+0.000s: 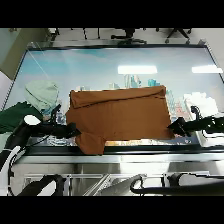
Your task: Fold the shirts.
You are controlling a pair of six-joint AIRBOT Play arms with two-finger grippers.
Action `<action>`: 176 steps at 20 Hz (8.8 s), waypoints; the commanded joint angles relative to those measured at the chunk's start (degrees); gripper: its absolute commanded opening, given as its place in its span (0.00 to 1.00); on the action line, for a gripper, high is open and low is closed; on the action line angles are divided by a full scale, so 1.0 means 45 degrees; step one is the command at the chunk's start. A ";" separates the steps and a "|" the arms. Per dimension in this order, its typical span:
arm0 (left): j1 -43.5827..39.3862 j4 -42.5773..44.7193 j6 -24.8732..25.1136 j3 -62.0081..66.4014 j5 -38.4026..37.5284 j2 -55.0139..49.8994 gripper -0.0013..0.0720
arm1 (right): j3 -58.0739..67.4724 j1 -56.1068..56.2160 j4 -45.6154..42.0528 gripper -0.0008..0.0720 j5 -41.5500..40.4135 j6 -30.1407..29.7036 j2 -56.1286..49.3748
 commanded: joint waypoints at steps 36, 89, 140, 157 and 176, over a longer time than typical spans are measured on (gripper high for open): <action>-0.1049 0.3560 -0.1496 1.1968 -0.0024 -0.8981 0.94 | 0.3366 0.1797 0.4265 0.41 -0.4852 -0.3497 -0.1239; -0.1705 -0.8646 0.0612 1.6621 -0.2807 -0.5605 0.03 | 0.8170 0.6849 0.6926 0.04 -0.0427 0.0194 -0.0257; -0.0248 -0.8694 0.1739 1.3206 -0.3468 -0.3619 0.03 | 1.0652 -0.1734 0.5294 0.04 -0.1763 0.1044 -0.0063; -0.0340 -0.8689 0.2064 1.3202 -0.3492 -0.3619 0.03 | 1.0598 -0.4357 -0.3852 0.04 0.4337 0.9233 0.0733; -0.0442 -0.7917 0.2365 1.3197 -0.3094 -0.3560 0.03 | 0.7878 -0.1307 -0.1515 0.04 0.2108 0.5323 0.0690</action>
